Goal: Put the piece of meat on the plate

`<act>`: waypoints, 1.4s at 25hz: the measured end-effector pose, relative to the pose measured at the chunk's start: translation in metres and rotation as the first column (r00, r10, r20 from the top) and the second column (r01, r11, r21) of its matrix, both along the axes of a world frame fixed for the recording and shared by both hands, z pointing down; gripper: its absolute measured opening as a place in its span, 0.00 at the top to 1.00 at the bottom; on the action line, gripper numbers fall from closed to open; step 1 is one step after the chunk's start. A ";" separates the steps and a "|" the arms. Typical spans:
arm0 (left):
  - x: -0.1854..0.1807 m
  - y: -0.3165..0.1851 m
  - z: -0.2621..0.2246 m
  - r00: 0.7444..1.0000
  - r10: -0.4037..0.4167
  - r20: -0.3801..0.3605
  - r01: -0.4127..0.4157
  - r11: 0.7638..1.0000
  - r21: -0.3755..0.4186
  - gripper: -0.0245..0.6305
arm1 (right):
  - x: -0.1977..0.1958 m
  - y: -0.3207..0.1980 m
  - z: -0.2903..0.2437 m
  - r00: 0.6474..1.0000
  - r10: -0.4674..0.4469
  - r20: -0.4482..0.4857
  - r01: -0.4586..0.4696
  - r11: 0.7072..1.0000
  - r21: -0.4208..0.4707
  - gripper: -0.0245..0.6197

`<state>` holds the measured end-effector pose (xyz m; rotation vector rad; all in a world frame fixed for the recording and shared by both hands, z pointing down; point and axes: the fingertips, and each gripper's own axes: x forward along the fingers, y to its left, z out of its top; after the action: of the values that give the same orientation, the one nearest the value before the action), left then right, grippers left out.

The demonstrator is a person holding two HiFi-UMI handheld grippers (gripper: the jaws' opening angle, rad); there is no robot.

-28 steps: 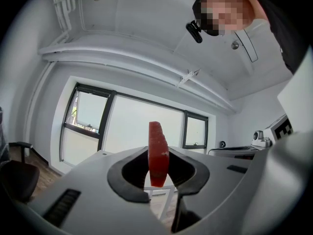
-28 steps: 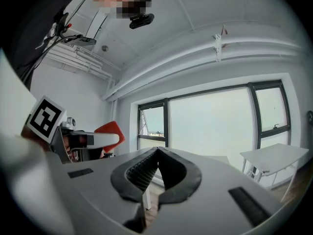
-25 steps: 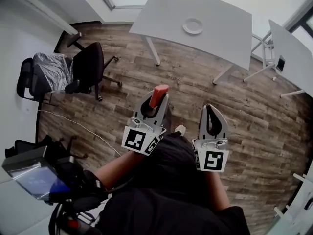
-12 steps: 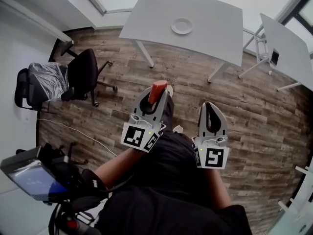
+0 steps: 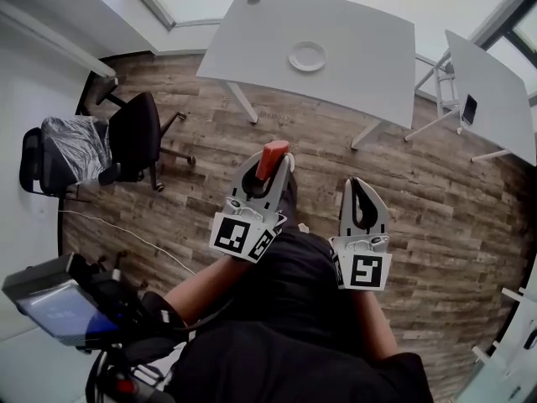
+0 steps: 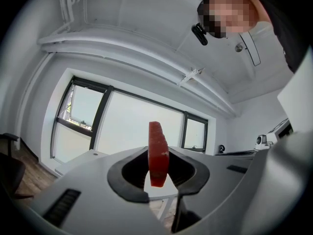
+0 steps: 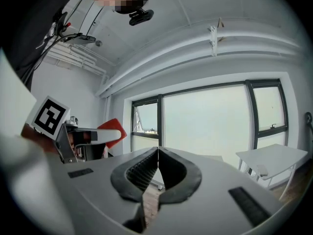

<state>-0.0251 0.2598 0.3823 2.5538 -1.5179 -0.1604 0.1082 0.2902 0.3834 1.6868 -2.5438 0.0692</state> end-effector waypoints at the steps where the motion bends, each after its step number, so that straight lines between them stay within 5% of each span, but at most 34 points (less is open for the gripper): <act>1: -0.002 -0.008 0.003 1.000 -0.001 -0.002 0.001 1.000 -0.006 0.82 | -0.001 -0.007 0.002 1.000 0.000 0.007 0.000 1.000 0.001 0.95; 17: -0.024 -0.178 0.013 0.999 0.036 0.007 -0.036 0.998 -0.056 0.82 | -0.038 -0.178 -0.004 1.000 -0.007 0.019 0.007 1.000 -0.009 0.95; 27: -0.079 -0.276 0.008 1.000 0.008 -0.022 -0.009 0.998 -0.060 0.82 | -0.080 -0.288 -0.016 1.000 -0.025 0.014 0.025 1.000 -0.013 0.95; 32: -0.038 -0.362 0.026 0.999 0.047 0.001 -0.047 0.992 -0.118 0.82 | -0.051 -0.374 -0.002 0.998 -0.026 0.054 0.029 0.998 -0.051 0.95; 35: -0.026 -0.372 0.036 0.998 0.061 0.009 -0.059 0.987 -0.147 0.82 | -0.051 -0.383 -0.003 0.996 -0.034 0.083 0.038 0.998 -0.050 0.95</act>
<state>-0.0508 -0.1120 0.4179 2.4851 -1.3995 -0.0231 0.0569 -0.0929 0.3804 1.6520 -2.6054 0.2042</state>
